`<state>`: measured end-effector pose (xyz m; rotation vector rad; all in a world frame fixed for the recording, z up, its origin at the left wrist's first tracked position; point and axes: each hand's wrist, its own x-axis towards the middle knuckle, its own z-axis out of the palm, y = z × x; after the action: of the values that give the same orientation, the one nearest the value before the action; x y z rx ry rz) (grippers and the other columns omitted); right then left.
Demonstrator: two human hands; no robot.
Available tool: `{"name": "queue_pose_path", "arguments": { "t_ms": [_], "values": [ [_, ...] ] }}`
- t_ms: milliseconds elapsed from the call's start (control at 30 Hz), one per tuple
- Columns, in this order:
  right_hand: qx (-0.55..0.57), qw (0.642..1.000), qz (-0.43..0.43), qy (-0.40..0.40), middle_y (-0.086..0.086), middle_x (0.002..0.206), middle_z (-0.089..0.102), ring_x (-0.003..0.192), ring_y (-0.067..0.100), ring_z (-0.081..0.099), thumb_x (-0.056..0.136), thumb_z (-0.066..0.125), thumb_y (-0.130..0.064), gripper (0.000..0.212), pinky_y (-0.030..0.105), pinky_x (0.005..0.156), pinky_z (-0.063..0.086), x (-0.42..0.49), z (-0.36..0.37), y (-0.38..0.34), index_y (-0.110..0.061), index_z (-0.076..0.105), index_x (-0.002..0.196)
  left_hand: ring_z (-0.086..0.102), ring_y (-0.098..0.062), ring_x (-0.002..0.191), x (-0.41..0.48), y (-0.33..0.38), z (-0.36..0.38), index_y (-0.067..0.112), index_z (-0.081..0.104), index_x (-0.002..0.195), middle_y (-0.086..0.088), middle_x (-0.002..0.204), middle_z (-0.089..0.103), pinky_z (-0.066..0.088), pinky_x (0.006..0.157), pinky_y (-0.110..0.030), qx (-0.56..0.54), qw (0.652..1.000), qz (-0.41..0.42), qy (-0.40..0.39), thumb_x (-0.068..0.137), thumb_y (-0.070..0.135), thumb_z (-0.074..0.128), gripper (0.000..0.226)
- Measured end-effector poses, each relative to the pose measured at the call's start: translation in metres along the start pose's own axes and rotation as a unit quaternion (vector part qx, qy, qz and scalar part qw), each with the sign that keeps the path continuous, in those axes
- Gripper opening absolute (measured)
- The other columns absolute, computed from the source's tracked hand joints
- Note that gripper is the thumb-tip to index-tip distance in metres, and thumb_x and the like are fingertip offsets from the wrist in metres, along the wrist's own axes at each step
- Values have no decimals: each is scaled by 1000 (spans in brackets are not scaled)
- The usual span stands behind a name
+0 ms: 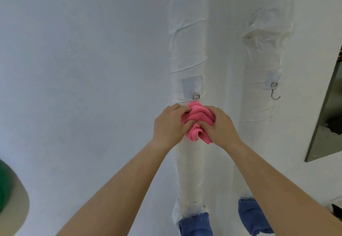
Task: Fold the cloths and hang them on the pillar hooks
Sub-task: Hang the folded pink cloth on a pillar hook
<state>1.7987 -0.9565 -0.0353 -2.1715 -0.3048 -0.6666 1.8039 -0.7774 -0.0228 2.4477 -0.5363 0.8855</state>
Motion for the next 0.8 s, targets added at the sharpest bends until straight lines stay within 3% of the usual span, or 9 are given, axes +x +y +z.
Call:
{"name": "queue_pose_path", "arguments": {
  "t_ms": [100, 167, 267, 333, 533, 667, 800],
  "values": [
    [-66, 997, -2, -31, -7, 89, 66, 83, 14, 64, 72, 62, -44, 34, 32, 73, 52, 3, -10, -10, -40, 67, 105, 50, -11, 110, 2, 4, -11, 35, 63, 121, 15, 116, 58, 48, 82, -33, 10, 999, -7, -35, 86, 54, 61, 40],
    [-85, 995, 0, -53, -3, 92, 69, 86, 19, 65, 76, 64, -38, 29, 32, 78, 51, 3, -19, -24, -38, 69, 105, 48, -11, 118, 1, 8, -22, 34, 59, 128, 14, 126, 55, 47, 88, -33, 3, 998, -13, -62, 87, 56, 58, 47],
    [-104, 992, 34, -57, 6, 136, 56, 129, 28, 46, 89, 61, -31, 51, 34, 108, 32, -2, -28, -44, -28, 53, 139, 44, -12, 128, -7, 11, -45, 35, 51, 138, 14, 138, 51, 44, 98, -34, -17, 997, -13, -73, 92, 55, 53, 51],
    [-131, 990, 42, -40, 3, 150, 42, 142, 29, 27, 93, 55, -34, 58, 39, 114, 24, -10, -30, -59, -25, 41, 148, 41, -13, 134, -16, 11, -63, 33, 48, 142, 11, 145, 48, 41, 101, -34, -15, 998, -14, -61, 94, 53, 51, 52],
    [-193, 981, 11, 13, 3, 148, 45, 138, 31, 31, 92, 53, -36, 52, 44, 115, 29, -49, -4, -135, -21, 48, 142, 39, -13, 138, -74, -22, -125, 28, 44, 146, 10, 150, 44, 41, 106, -35, -6, 997, -43, -65, 97, 50, 49, 54],
    [-196, 980, -10, -33, 6, 139, 55, 132, 29, 45, 92, 57, -38, 46, 43, 112, 35, -96, 53, -188, -21, 57, 135, 46, -14, 132, -147, -72, -173, 27, 45, 144, 9, 147, 46, 44, 102, -37, 6, 990, -90, -108, 97, 48, 50, 53],
    [-190, 974, 4, -124, 2, 142, 50, 134, 26, 40, 95, 52, -39, 46, 42, 107, 40, -159, 127, -237, -23, 51, 138, 52, -15, 125, -236, -129, -220, 25, 45, 144, 7, 145, 47, 46, 101, -38, 20, 979, -146, -144, 95, 48, 52, 54]
  ]
}}
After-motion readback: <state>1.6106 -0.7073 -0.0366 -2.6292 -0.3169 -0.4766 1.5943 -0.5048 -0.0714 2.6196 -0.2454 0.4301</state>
